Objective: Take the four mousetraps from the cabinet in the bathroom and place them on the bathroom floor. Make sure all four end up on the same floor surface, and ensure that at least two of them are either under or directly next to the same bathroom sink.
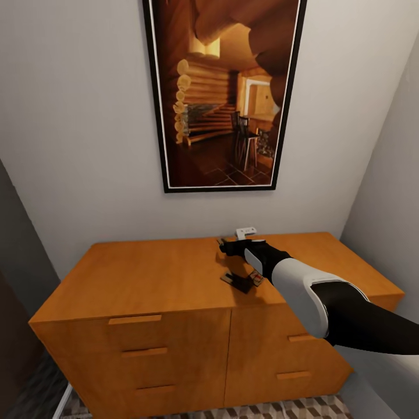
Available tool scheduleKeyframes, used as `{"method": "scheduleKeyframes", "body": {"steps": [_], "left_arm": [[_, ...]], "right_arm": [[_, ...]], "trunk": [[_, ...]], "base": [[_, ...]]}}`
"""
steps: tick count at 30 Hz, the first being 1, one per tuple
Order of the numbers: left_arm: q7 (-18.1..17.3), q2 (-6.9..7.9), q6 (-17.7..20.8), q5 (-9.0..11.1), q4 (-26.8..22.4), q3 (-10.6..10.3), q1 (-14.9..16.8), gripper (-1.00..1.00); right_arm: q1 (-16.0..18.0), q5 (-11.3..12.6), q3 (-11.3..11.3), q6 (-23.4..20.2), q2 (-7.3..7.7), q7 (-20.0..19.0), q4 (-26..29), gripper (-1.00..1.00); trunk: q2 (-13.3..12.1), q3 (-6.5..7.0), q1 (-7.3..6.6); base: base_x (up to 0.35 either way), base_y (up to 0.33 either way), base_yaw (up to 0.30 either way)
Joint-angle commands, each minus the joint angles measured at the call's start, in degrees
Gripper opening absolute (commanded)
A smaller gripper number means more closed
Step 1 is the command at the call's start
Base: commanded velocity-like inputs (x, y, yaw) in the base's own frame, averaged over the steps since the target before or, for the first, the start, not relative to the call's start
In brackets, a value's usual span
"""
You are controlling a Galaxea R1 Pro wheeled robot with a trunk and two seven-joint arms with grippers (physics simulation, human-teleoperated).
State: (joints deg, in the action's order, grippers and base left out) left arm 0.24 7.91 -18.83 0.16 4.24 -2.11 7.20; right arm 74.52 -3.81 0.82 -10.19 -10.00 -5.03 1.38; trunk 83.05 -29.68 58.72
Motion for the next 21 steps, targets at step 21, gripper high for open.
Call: {"method": "scheduleKeyframes", "body": {"steps": [21], "left_arm": [[0.0,-0.02,-0.4,0.0,0.2,-0.2,0.1,1.00]], "right_arm": [[0.0,-0.4,0.1,-0.4,0.00,-0.2,0.1,1.00]], "trunk": [[0.0,-0.09,0.00]], "base": [[0.040,0.000,0.000]]}}
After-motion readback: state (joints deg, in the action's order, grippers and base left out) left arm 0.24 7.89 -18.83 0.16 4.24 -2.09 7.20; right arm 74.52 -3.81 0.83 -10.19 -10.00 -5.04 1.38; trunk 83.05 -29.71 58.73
